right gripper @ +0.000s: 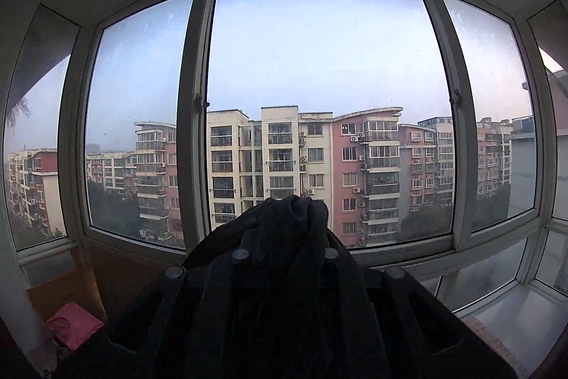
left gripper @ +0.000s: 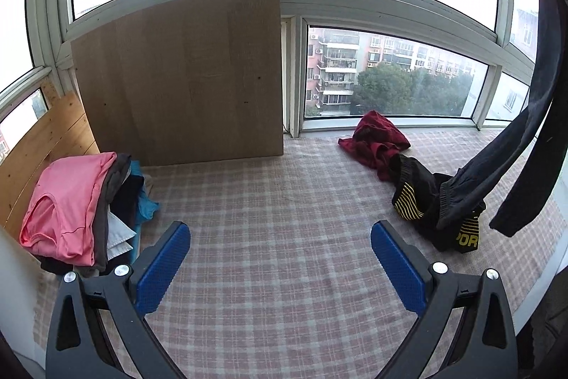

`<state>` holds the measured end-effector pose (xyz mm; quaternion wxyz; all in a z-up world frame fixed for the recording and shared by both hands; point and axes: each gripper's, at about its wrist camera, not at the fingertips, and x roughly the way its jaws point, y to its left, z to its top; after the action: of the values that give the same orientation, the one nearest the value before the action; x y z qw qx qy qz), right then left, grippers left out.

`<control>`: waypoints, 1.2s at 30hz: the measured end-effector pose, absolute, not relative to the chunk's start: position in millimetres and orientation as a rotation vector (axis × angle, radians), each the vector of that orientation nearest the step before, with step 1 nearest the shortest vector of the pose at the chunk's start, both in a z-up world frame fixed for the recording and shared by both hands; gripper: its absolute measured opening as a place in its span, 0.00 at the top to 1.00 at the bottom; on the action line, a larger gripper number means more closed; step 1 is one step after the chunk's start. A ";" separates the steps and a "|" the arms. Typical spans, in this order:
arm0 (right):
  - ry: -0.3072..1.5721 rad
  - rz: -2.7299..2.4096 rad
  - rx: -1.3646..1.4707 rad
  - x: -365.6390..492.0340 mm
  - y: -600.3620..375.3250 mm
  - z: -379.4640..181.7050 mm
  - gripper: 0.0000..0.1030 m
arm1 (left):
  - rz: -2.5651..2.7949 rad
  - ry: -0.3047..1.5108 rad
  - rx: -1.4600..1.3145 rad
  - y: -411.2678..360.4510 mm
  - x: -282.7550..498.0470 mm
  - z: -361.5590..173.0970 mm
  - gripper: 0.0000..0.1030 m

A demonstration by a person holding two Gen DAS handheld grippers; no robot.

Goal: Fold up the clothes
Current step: 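Pull the dark grey sweatpants out of the heap with the right gripper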

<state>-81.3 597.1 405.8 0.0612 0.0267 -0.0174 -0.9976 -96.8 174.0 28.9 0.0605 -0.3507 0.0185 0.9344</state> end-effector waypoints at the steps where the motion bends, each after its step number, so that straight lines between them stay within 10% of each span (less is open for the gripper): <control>1: -0.069 -2.970 0.151 -85.5 588.5 388.9 0.91 | 2.827 0.061 -1.060 173.6 -96.1 28.9 0.01; 15: -0.068 -2.067 1.195 -147.5 376.6 46.6 0.80 | 2.974 0.005 -1.127 110.6 -84.9 23.3 0.01; 19: -0.158 -2.196 1.230 -158.1 439.8 26.7 0.73 | 2.988 0.028 -1.166 103.7 -84.2 15.4 0.01; 22: -0.110 -2.555 1.199 -174.8 519.5 29.4 0.33 | 2.968 0.057 -1.197 112.6 -88.1 6.7 0.01; 36: 0.255 -2.543 1.518 -338.1 584.9 -82.4 0.33 | 2.743 0.227 -1.293 212.2 -114.2 -23.1 0.01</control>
<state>-338.1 584.9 -82.4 0.0843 0.5089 0.0856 -0.8524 -114.2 212.2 -23.1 0.0502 -0.4247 0.0745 0.9009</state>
